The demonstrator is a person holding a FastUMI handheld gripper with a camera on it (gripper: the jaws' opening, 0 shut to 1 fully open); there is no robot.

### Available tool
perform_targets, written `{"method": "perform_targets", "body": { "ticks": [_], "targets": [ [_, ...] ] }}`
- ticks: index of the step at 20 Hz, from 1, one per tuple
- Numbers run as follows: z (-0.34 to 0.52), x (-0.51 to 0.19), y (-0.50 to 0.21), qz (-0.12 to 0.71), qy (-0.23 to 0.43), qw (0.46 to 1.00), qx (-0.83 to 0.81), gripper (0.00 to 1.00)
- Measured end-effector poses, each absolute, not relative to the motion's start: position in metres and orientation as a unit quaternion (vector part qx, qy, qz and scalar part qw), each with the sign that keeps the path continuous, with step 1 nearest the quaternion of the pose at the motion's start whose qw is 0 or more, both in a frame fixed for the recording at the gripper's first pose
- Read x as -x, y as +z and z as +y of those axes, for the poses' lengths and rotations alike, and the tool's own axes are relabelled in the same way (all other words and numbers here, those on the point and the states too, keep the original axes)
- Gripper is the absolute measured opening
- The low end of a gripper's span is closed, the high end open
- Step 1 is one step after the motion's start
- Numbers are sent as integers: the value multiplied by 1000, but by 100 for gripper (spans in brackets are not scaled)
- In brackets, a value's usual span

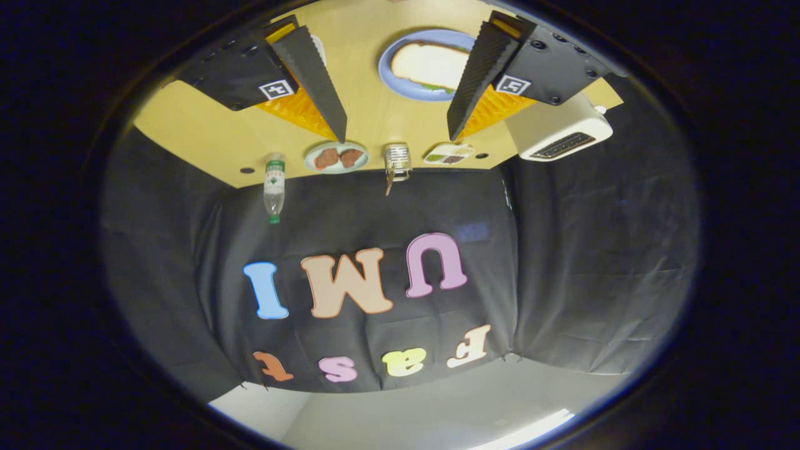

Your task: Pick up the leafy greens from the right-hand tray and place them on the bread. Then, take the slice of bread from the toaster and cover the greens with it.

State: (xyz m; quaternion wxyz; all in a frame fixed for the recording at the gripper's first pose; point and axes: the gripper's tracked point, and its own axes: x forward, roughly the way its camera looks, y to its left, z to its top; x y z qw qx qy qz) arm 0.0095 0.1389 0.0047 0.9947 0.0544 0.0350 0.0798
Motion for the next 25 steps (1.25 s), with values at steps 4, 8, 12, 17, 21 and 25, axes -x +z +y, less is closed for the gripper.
{"method": "perform_targets", "body": {
  "ticks": [4, 8, 12, 17, 21, 25],
  "targets": [
    [117, -22, 42, 12, 71, 996, -44, 100],
    [112, -10, 41, 0, 96, 993, -61, 100],
    [94, 6, 37, -15, 104, 992, -65, 100],
    [72, 22, 42, -44, 88, 993, -69, 100],
    [52, 34, 40, -46, 64, 995, -54, 100],
    [43, 37, 32, -39, 52, 997, -31, 100]
  ]
}}
